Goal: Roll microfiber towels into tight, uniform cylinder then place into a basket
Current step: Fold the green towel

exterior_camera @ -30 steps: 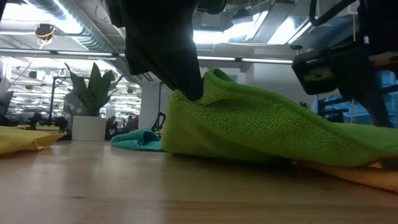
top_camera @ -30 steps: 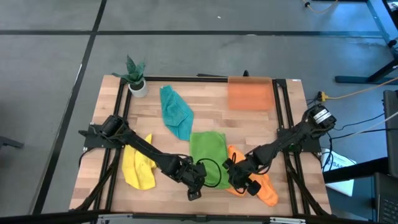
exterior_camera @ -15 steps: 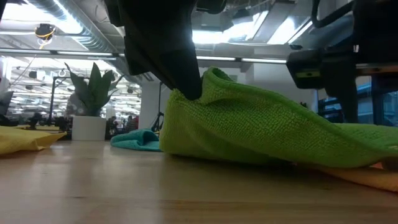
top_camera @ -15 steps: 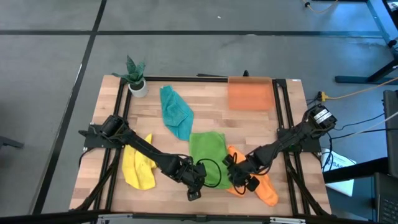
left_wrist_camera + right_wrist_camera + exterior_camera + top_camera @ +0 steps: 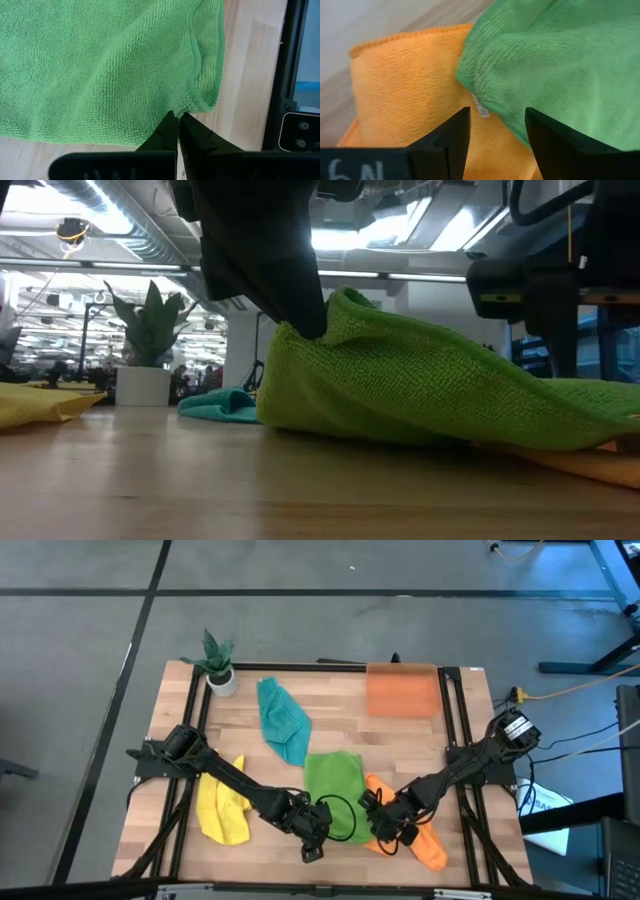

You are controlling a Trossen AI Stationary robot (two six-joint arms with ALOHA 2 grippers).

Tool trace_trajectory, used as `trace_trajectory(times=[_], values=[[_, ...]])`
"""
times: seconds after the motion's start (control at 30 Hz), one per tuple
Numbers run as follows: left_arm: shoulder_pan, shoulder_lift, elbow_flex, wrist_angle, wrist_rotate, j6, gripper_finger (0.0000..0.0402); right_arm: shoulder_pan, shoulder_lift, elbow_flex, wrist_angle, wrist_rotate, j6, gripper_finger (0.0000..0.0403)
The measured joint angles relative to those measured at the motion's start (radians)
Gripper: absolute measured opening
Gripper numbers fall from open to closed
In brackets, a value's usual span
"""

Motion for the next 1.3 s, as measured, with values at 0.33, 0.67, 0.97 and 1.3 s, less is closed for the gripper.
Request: trace_trajectory(times=[0.33,0.67,0.97,1.3], values=[[0.000,0.000,0.000,0.007,0.000,-0.024,0.0000,0.003,0.016,0.044,0.035,0.000,0.038,0.0189],[0.000,0.000,0.000,0.011,0.000,-0.026,0.0000,0.003,0.016,0.045,0.029,0.001,0.060,0.0162],[-0.010,0.000,0.000,0.007,0.000,-0.063,0.0000,0.003,0.002,0.045,0.013,0.001,0.096,0.0059],[-0.011,0.000,0.000,-0.014,0.000,-0.085,0.0000,-0.002,-0.017,0.045,0.009,-0.048,0.163,0.0011]])
